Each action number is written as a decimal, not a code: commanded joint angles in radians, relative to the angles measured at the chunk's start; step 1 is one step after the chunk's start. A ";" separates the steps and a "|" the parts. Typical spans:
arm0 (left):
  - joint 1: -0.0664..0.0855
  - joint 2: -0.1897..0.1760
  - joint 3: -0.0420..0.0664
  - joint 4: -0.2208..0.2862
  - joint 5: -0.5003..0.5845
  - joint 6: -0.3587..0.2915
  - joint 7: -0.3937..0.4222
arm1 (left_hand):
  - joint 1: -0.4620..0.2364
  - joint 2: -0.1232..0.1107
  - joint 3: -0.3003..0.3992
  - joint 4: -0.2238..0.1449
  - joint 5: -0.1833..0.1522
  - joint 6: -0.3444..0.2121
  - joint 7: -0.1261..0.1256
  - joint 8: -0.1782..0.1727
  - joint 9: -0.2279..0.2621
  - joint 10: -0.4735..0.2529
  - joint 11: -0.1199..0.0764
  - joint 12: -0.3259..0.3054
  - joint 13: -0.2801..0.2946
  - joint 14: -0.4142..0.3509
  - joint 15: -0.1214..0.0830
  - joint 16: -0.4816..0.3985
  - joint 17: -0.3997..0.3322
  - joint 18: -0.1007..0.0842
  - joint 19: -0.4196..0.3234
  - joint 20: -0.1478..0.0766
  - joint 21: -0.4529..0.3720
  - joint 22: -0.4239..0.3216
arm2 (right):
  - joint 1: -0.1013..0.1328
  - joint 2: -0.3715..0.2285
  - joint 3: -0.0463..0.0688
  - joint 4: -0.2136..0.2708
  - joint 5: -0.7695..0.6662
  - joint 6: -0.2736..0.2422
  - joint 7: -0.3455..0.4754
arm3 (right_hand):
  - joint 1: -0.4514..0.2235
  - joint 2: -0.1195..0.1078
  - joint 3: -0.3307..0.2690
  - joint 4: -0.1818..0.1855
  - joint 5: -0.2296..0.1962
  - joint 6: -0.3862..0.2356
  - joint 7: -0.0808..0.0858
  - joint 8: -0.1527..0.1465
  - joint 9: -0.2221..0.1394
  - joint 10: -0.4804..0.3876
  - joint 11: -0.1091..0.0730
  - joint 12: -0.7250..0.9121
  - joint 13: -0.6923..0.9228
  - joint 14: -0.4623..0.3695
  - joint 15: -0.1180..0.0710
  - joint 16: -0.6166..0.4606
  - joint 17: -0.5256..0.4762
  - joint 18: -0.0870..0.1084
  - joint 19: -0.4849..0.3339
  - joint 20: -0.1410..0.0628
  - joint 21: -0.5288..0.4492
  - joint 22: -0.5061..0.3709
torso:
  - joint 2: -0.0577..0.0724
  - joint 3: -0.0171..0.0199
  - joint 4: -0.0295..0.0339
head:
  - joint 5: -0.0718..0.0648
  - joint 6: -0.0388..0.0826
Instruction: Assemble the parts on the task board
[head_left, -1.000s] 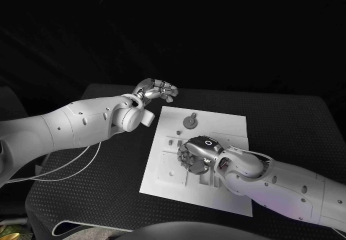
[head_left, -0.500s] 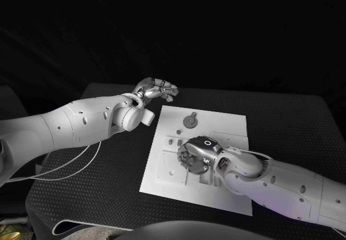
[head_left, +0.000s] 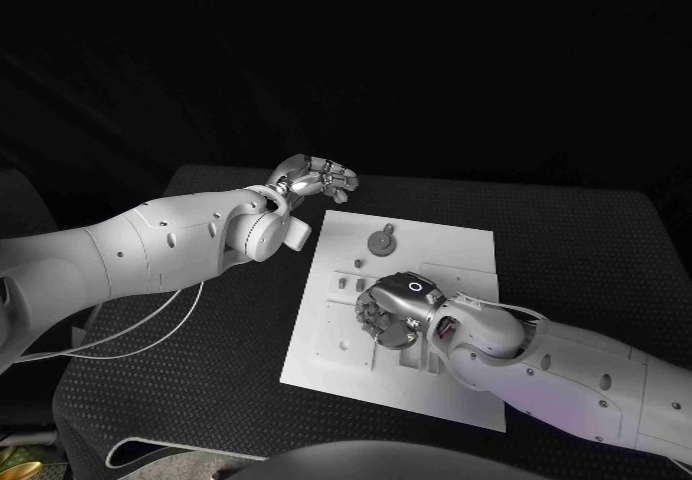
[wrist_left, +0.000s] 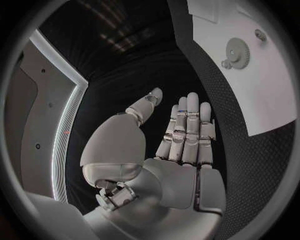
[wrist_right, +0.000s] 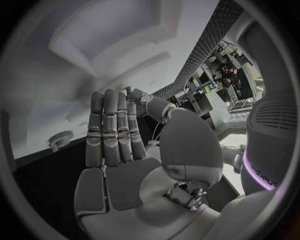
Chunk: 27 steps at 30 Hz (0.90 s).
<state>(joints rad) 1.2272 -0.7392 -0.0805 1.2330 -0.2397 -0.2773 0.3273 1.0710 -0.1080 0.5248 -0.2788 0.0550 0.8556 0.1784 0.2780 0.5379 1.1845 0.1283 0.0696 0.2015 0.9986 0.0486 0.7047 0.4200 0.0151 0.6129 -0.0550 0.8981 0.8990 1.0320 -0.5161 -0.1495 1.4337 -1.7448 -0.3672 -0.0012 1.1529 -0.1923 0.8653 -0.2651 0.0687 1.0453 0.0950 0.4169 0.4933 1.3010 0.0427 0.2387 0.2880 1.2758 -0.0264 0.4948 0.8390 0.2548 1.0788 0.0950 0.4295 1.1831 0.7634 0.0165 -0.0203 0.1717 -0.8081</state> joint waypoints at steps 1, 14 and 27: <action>0.001 0.001 0.001 0.003 0.005 0.006 0.008 | -0.004 -0.003 -0.003 0.001 -0.004 -0.007 -0.003 -0.001 0.001 -0.008 -0.001 0.000 -0.002 0.008 0.001 -0.005 0.001 0.012 0.000 0.006 -0.004 0.001 | -0.004 -0.001 -0.003 -0.002 -0.029 0.012 -0.024 | 0.001 0.009 0.001 -0.007 0.003 0.003 0.000 -0.005 0.002 0.008 0.002 -0.004 0.002 0.003 -0.004 -0.007 0.002 0.007 0.007 -0.001 0.003 0.002 | 0.000 0.0005 -0.0003 | 0.000 0.000; 0.002 0.001 0.001 0.006 0.005 0.008 0.004 | -0.005 -0.004 -0.004 0.001 -0.004 -0.008 -0.003 -0.001 0.001 -0.008 -0.001 0.000 -0.002 0.008 0.002 -0.007 0.002 0.012 0.000 0.006 -0.004 0.002 | -0.003 0.010 -0.004 0.001 -0.055 0.090 -0.053 | -0.004 0.007 0.002 -0.007 0.008 0.000 0.002 -0.010 0.005 0.004 0.004 -0.011 0.006 -0.001 -0.002 -0.012 0.004 0.007 0.002 0.002 0.002 0.003 | 0.000 -0.0003 -0.0006 | -0.002 -0.001; 0.003 -0.001 0.001 0.007 0.005 0.009 0.003 | -0.005 -0.005 -0.004 0.001 -0.004 -0.009 -0.002 -0.001 0.001 -0.009 -0.001 0.000 -0.003 0.008 0.002 -0.009 0.003 0.012 0.000 0.006 -0.005 0.002 | -0.003 0.010 -0.008 0.003 -0.045 0.089 -0.063 | -0.026 -0.018 -0.021 -0.012 0.056 -0.019 0.009 -0.029 0.011 -0.014 0.014 -0.037 0.014 -0.018 0.007 -0.029 0.010 0.007 -0.020 0.009 -0.007 0.008 | 0.000 0.0005 -0.0011 | -0.002 -0.005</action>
<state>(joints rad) 1.2281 -0.7408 -0.0805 1.2368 -0.2397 -0.2767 0.3254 1.0710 -0.1080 0.5248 -0.2788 0.0550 0.8531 0.1760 0.2781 0.5379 1.1846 0.1283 0.0697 0.1998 0.9986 0.0485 0.7008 0.4219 0.0151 0.6129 -0.0551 0.8981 0.8997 1.0349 -0.5024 -0.1507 1.4423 -1.7830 -0.3210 -0.0418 1.1315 -0.2054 0.8477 -0.2778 0.1260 1.0340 0.1062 0.3910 0.5057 1.2897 0.0540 0.2066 0.3045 1.2637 -0.0193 0.4692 0.8491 0.2543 1.0658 0.1074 0.4288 1.1924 0.7634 0.0165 -0.0209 0.1690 -0.8131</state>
